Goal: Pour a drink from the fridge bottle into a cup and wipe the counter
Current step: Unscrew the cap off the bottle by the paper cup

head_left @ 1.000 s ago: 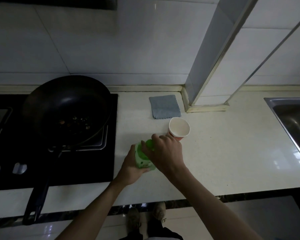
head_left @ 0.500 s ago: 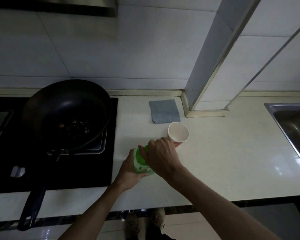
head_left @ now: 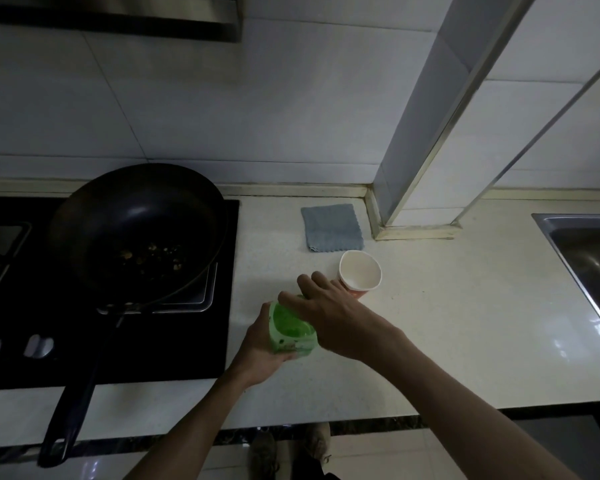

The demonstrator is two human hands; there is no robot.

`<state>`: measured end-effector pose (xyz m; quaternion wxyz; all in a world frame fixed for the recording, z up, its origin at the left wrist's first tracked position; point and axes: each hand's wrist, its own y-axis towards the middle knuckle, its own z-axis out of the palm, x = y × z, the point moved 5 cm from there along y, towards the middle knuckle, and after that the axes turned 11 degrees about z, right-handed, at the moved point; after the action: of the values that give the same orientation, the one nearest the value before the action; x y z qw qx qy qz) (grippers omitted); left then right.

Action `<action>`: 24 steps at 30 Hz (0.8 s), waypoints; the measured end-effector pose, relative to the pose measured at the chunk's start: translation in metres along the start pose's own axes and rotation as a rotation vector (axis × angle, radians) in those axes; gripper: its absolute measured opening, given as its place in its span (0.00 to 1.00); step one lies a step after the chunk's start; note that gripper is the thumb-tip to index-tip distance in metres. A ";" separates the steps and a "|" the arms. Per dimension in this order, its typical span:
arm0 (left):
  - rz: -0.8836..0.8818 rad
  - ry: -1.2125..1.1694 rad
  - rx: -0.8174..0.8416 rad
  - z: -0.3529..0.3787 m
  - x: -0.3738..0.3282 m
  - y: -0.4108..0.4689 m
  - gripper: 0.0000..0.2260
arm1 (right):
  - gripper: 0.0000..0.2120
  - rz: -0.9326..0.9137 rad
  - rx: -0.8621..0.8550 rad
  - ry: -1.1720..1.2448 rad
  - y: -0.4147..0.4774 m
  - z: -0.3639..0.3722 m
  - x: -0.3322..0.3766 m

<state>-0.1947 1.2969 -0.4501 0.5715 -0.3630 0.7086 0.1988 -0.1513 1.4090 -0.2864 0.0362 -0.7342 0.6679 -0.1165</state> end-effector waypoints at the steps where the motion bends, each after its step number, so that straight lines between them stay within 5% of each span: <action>1: -0.018 -0.026 -0.003 0.000 0.001 0.000 0.40 | 0.30 0.014 -0.011 0.032 -0.001 0.002 0.001; 8: -0.013 0.009 0.006 0.001 0.002 0.000 0.39 | 0.19 0.317 -0.181 0.166 0.005 0.004 0.008; 11: -0.001 0.041 0.012 0.000 -0.003 0.000 0.39 | 0.17 0.226 -0.240 0.135 0.002 0.003 0.014; 17: -0.035 0.009 0.015 0.000 0.003 0.001 0.40 | 0.33 0.060 -0.097 -0.026 -0.005 0.001 0.012; 24: -0.028 0.050 0.020 0.001 0.001 -0.001 0.38 | 0.29 -0.096 -0.138 0.027 -0.010 -0.008 0.016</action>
<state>-0.1936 1.2970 -0.4516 0.5601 -0.3717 0.7195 0.1746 -0.1421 1.3955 -0.2745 -0.0292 -0.7646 0.6386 -0.0815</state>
